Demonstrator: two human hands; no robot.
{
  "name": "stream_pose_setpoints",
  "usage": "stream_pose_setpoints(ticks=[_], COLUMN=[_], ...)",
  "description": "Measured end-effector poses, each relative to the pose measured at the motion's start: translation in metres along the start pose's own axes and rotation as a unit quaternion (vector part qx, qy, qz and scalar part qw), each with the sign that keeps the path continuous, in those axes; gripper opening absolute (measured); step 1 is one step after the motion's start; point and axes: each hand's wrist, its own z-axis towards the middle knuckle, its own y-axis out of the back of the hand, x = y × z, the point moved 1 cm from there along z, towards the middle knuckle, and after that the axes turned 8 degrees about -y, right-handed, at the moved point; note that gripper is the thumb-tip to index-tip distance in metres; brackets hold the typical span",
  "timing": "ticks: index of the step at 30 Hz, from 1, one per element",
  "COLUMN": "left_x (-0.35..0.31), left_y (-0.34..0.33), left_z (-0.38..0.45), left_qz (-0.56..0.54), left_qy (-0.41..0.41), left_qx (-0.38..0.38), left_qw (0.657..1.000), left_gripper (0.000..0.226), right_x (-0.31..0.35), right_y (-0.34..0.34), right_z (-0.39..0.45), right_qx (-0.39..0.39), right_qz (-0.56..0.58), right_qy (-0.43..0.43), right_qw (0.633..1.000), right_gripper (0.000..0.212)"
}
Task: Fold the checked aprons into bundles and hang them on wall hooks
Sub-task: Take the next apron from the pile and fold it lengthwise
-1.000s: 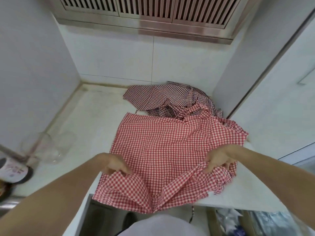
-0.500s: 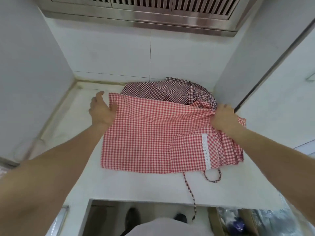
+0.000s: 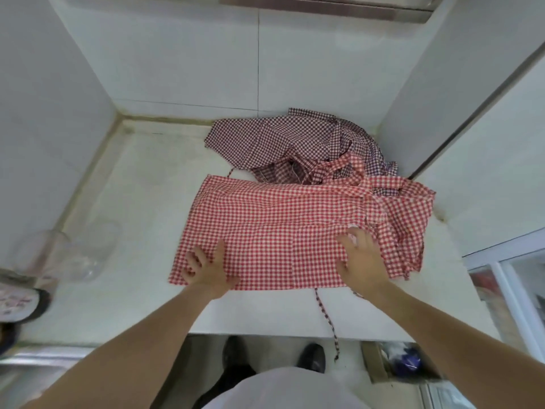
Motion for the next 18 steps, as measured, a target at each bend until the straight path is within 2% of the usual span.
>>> stream_pose_setpoints(ticks=[3,6,10,12,14,15,17,18], left_x=[0.019,0.042,0.048,0.023,-0.012,-0.029,-0.053,-0.062], left_y=[0.003,0.009,0.023,0.028,0.025,0.018,0.000,-0.011], left_z=[-0.002,-0.005,-0.006,-0.016,-0.025,-0.029,-0.032,-0.032], left_qz=[0.019,0.036,0.029,0.054,0.041,0.011,-0.043,-0.037], left_qy=[0.016,0.036,0.106,0.077,-0.003,-0.040,-0.068,-0.055], left_qx=[0.021,0.055,0.061,0.004,-0.084,-0.106,-0.069,-0.026], left_qw=[0.999,0.997,0.992,0.996,0.996,0.994,0.994,0.997], left_gripper=[0.116,0.122,0.125,0.105,0.085,0.081,0.093,0.105], right_x=[-0.018,-0.038,-0.046,-0.043,-0.041,-0.040,-0.041,-0.044], right_y=[0.011,0.010,-0.002,-0.003,0.000,0.001,0.002,0.001], right_z=[0.001,0.002,-0.003,-0.006,-0.011,-0.015,-0.022,-0.023], right_qx=[-0.071,0.007,0.080,0.041,-0.071,-0.131,-0.184,-0.162], right_qz=[-0.022,0.038,0.051,0.099,0.180,0.198,0.205,0.213], right_qy=[-0.072,-0.132,-0.098,-0.085,-0.087,-0.109,-0.200,-0.277], right_qw=[0.995,0.990,0.991,0.991,0.977,0.965,0.940,0.923], right_gripper=[0.068,0.080,0.076,0.064,0.050,0.050,0.059,0.069])
